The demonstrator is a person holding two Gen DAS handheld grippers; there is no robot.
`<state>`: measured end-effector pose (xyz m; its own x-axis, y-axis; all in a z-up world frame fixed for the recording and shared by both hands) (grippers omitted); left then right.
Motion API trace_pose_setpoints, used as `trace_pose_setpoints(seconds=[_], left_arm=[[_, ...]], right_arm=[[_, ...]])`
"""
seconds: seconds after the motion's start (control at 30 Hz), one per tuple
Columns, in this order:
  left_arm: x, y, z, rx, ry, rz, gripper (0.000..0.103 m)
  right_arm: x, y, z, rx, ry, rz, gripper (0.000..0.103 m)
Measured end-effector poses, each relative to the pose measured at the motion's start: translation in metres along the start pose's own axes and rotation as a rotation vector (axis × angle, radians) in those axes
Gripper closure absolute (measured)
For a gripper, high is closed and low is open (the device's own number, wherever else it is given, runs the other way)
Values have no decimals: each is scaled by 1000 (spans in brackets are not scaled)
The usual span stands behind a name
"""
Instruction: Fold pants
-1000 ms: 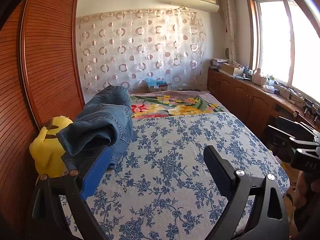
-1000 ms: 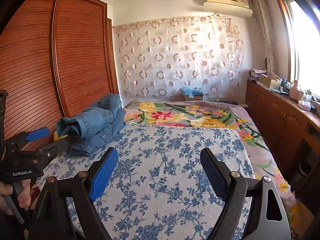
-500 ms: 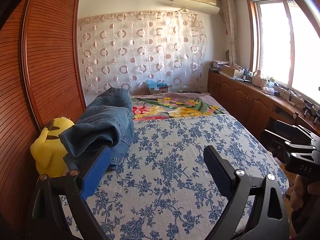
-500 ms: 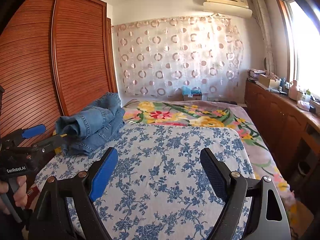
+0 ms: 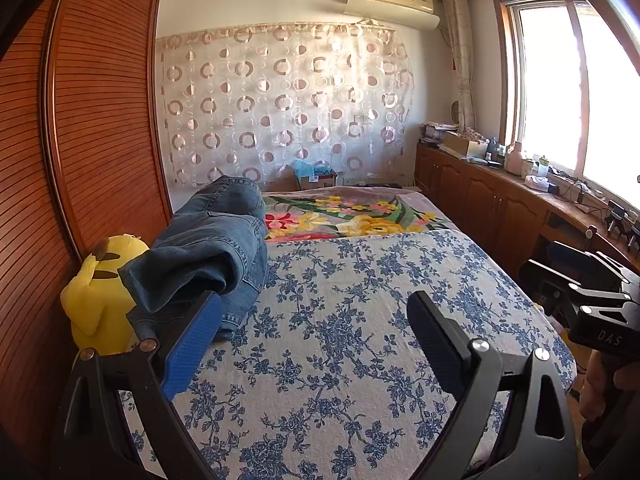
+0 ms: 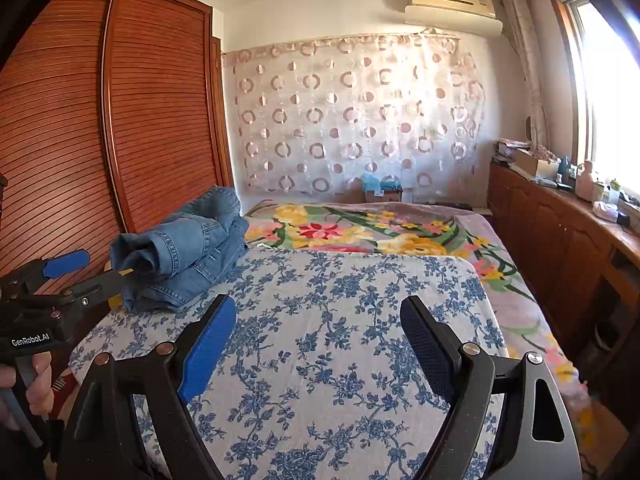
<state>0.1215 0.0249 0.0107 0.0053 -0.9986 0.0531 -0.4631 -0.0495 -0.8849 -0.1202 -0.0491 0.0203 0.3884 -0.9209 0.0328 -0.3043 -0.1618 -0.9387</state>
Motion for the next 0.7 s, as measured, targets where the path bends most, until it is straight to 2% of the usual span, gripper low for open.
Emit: trace_pose_setpoints(seconds=[0.7], left_arm=[[-1,0,0,1,0,1,9]], right_arm=[[2,0,-2,-1,2,1,17]])
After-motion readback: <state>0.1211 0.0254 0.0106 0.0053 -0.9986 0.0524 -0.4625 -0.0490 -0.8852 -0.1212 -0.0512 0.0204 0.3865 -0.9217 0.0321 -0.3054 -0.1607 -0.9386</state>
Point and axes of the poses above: each gripper's, at about its wrist camera, not at the fingertips, and z roughly the way its jaws point, x to its right, y to its underside, the point moved 9 cm from there along z, roughly the way its jaws point, and after that the axes turned 3 degrees about -z, right-handed, at the moved point
